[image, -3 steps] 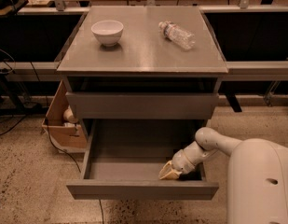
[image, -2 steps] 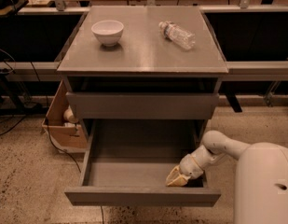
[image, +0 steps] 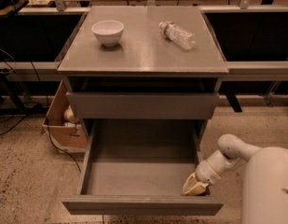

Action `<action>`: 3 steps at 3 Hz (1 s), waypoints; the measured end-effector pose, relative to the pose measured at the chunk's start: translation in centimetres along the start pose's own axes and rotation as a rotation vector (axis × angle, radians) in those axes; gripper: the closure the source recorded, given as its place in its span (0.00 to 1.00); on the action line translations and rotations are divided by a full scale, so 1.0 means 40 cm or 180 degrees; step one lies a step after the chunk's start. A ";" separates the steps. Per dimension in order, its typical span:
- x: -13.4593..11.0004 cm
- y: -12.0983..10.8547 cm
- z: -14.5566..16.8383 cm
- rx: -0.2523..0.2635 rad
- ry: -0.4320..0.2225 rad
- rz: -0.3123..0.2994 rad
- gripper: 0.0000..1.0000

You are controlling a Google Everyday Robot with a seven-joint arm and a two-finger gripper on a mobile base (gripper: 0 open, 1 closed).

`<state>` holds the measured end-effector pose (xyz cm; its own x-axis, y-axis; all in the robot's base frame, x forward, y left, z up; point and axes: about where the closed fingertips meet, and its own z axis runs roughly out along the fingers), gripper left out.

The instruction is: Open middle drawer

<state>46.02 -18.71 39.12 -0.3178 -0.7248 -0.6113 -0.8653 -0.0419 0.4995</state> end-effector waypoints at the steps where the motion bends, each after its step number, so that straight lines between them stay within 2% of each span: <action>1: 0.009 0.010 -0.031 0.0045 -0.0075 -0.0084 1.00; 2: 0.006 0.010 -0.028 0.0045 -0.0075 -0.0084 1.00; 3: -0.128 -0.032 0.004 0.0128 -0.0457 -0.0290 1.00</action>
Offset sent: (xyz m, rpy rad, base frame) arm 0.0309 -0.0320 0.0460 0.2175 -0.1971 -0.0535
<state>48.71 -14.83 41.52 -0.2870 -0.6134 -0.7358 -0.9070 -0.0732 0.4148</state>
